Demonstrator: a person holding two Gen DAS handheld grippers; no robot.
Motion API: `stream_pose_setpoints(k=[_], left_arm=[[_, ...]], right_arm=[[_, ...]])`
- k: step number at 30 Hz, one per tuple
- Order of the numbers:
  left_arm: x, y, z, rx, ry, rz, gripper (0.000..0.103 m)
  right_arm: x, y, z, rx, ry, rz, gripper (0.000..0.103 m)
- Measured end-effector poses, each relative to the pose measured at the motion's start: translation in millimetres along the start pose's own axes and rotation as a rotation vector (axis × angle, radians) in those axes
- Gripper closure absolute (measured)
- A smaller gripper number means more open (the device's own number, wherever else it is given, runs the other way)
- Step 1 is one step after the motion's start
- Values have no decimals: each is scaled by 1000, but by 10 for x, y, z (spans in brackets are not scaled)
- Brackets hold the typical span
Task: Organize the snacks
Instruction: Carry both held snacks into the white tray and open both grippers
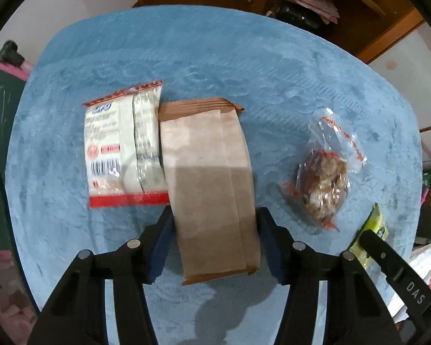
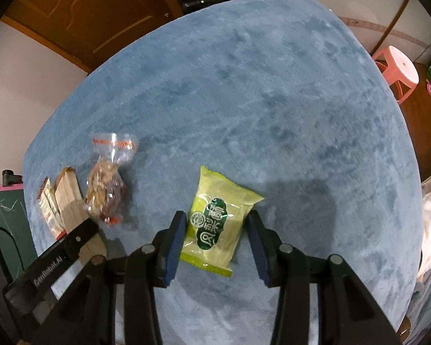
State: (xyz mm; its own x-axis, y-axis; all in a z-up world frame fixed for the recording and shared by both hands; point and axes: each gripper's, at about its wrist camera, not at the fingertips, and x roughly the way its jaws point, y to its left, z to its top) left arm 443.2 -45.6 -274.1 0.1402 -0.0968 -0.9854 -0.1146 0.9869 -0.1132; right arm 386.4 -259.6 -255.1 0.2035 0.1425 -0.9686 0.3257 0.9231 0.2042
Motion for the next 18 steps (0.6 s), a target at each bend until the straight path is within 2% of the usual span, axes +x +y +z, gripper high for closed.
stream_pose_setpoints(k=[4,8,12,18], left_arm=[[-139,123,-164,10,3,-17,49],[-432,149,-365,48,-36,-43,50],[-883,150,-611,102,-97,-79,50],[-1706,203,-1032,189,-191,-137,50]], right_arm=[[-133,-117,-134,9,-10,32,60],[-398,-199,-282,0,-40,75,60],[-780,-291,-434,-28,-85,130,60],[-1367,-73,-729,-95,-176,215,60]])
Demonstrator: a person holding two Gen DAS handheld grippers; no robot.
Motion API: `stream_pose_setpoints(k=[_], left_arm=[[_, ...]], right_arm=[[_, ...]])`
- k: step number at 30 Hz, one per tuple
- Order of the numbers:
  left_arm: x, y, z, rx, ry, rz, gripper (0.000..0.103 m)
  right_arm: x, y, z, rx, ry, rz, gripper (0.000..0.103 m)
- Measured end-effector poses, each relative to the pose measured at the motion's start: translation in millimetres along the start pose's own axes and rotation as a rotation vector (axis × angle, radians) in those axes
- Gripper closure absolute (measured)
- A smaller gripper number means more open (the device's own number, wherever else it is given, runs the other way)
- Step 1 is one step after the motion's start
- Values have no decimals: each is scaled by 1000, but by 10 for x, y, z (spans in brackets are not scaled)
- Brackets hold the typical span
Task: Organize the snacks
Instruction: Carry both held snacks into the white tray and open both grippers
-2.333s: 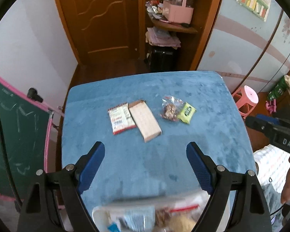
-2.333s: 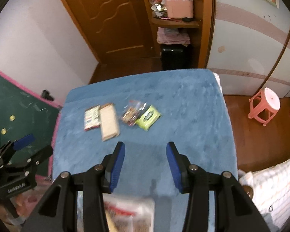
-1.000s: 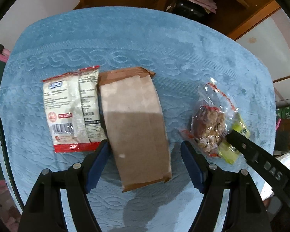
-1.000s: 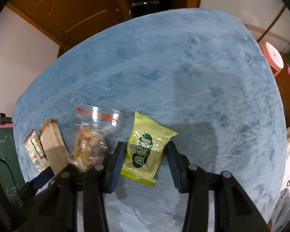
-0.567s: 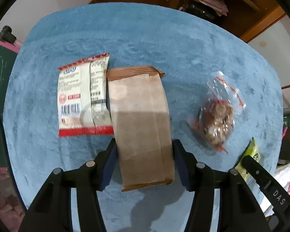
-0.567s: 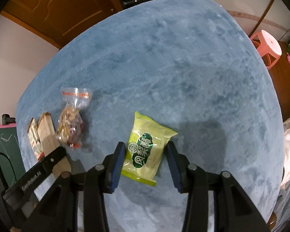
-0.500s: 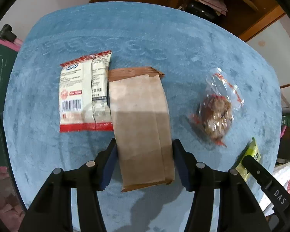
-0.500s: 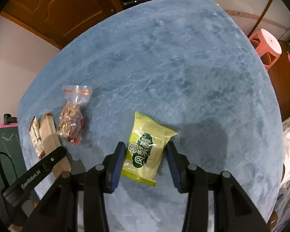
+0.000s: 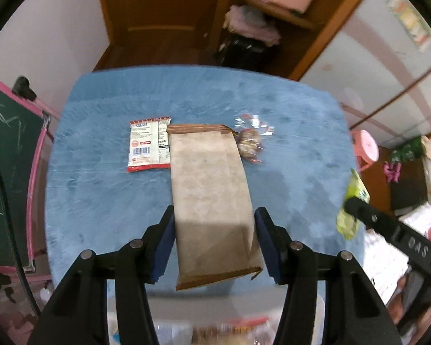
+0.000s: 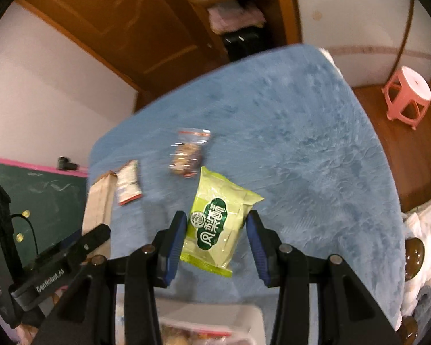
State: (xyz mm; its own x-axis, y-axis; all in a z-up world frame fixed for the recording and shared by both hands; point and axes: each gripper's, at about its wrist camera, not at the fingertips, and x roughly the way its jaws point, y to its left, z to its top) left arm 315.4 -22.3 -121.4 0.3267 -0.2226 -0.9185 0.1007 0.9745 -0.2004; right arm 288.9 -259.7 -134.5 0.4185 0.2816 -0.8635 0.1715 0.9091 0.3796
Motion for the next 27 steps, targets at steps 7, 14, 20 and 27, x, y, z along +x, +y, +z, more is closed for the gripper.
stream_pose_setpoints(k=[7,14,20,27], left_arm=[[-960,-127,-690,94,-114,-45,50],[-1557,-38,-1345,88,-174,-60,50],[-1709,-98,-1848,149,-245,63,50],[-1611,-152,-2240,185,-253,147,50]], right_arm=[[-765,361,-448,-104,-100,113,60],[-1238,571,-1017,-201,-132,192,60],[-1402,689,-1454,-282,-152,174,60],[-1409,752,-1803,-351,-138,121,60]])
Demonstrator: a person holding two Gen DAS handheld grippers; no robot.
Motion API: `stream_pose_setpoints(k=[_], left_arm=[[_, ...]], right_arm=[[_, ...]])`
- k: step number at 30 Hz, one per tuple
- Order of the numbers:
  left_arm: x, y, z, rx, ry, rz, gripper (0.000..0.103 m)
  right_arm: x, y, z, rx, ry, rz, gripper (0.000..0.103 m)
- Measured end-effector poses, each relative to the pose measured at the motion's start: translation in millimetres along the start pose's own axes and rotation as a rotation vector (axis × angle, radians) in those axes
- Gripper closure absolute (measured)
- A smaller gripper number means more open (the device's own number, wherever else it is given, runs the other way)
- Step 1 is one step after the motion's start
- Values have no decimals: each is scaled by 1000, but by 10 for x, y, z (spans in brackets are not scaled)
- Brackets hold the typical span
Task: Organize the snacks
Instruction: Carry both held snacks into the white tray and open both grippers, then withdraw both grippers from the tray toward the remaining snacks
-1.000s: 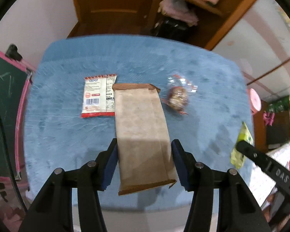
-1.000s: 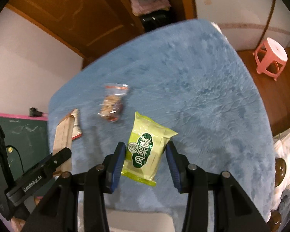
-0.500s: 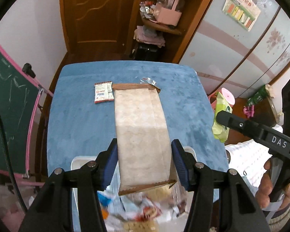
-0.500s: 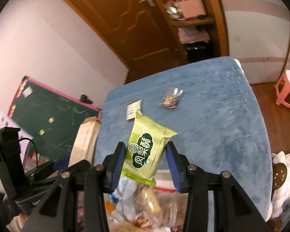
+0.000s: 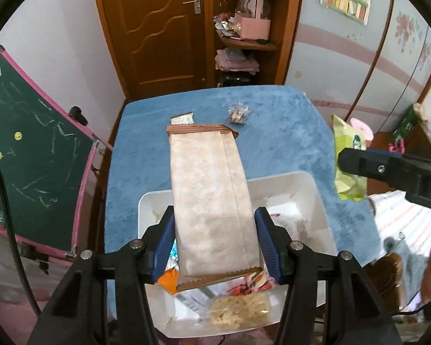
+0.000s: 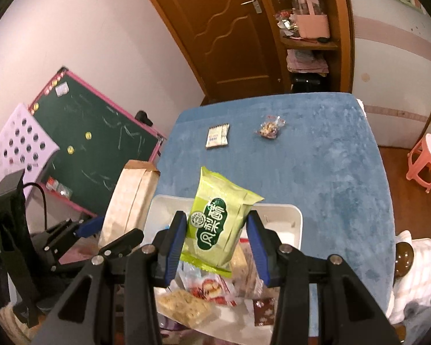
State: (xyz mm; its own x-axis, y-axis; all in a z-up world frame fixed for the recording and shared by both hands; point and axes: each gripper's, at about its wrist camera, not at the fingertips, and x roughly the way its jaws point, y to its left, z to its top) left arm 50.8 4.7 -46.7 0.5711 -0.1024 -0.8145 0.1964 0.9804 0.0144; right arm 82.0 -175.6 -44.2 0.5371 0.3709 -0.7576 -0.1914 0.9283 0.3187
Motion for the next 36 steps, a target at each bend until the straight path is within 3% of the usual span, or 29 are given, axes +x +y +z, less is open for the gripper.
stream_pose_setpoints(k=[2,9,16,17,18,19,21,23,25,26,27,36], left_arm=[[60,-39,-101,17,13,25,50],[314,-100,-383,0,117,2,50],[362,-167,-458,15,121,26,50],[360,-175,-464,18,120,30,51],[366,-186,-470,23,119,35,62],[380,-204,-476,30,124,40,66],[405,-225,-488,32,139,38,67],[426,-223,-497,24,148,44,62],[445,-212,-504,20,157,50,43],[445,-210,-508,18,157,54,29],[439,-209,-508,16,153,56,22],[509,-244,-511,23,172,58,21]], right_arm=[[32,29,-89,-18,19,-8,60],[270,116,-387,-88,124,-40,59],[468,170,-596,-135,213,-69,59],[475,171,-603,-139,217,-75,59],[484,171,-613,-142,222,-80,59],[492,167,-620,-143,226,-84,59],[514,158,-632,-141,238,-87,58],[556,135,-638,-133,261,-96,58],[590,101,-653,-117,278,-97,55],[599,82,-657,-107,283,-94,53],[600,58,-662,-96,287,-90,49],[621,19,-693,-72,300,-83,44]])
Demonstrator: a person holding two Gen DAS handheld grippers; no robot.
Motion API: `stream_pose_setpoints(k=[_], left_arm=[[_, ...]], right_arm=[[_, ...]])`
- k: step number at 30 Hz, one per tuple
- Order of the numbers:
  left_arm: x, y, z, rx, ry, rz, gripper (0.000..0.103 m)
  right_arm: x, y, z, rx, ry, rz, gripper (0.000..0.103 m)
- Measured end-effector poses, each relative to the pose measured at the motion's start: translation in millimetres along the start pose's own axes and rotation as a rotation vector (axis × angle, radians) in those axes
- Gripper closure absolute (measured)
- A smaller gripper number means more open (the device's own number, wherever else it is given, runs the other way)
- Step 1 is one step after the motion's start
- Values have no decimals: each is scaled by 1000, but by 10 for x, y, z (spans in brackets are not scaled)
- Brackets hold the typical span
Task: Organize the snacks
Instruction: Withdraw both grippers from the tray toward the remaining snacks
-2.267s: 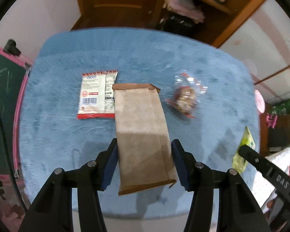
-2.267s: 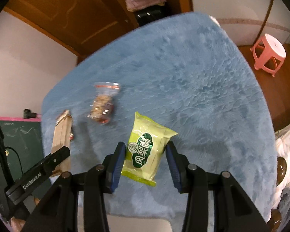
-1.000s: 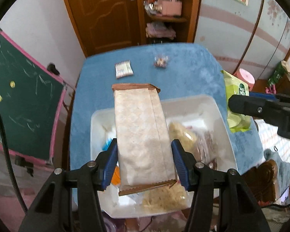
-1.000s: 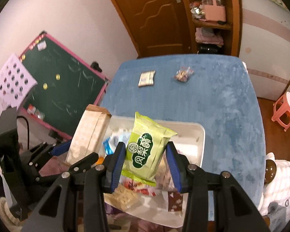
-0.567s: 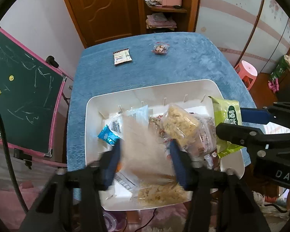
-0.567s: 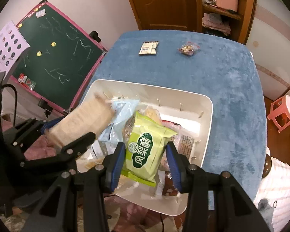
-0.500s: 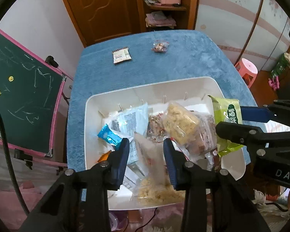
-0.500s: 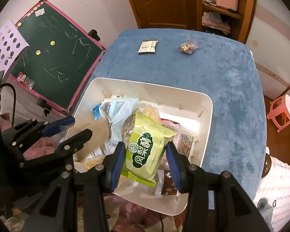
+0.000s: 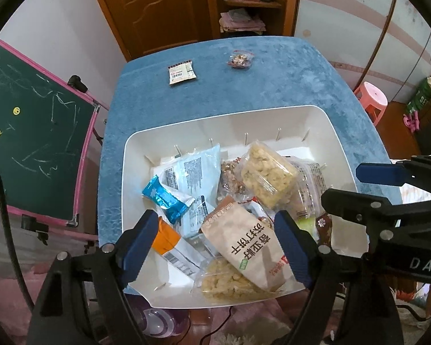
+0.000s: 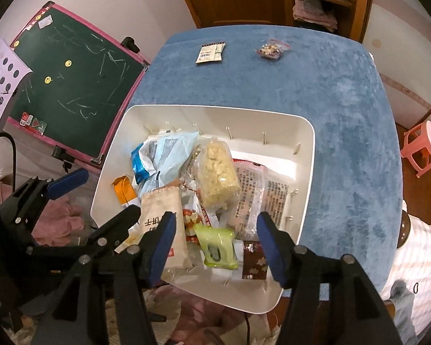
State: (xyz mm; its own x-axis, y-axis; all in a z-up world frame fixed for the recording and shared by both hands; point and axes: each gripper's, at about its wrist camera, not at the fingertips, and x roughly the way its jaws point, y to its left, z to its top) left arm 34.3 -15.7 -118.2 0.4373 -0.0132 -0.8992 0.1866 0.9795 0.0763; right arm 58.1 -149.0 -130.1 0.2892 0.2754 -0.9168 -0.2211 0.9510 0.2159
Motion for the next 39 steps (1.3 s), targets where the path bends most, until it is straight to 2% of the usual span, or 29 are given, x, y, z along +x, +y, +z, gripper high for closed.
stream_pose_setpoints(k=[10,27,33,39], left_arm=[[52,-18,37,22,14,3,21],[240,182,191,3,44,13,21],[337,274,408,-14,50,3,21],[391,470,833,-46,14,14,21]], right_arm=[[60,-70,-5,41,24,-2,44],[257,6,232,30,56,10,44],[293,-54,427,46,47,4,44],[236,-235,761,90,8,-11,44]])
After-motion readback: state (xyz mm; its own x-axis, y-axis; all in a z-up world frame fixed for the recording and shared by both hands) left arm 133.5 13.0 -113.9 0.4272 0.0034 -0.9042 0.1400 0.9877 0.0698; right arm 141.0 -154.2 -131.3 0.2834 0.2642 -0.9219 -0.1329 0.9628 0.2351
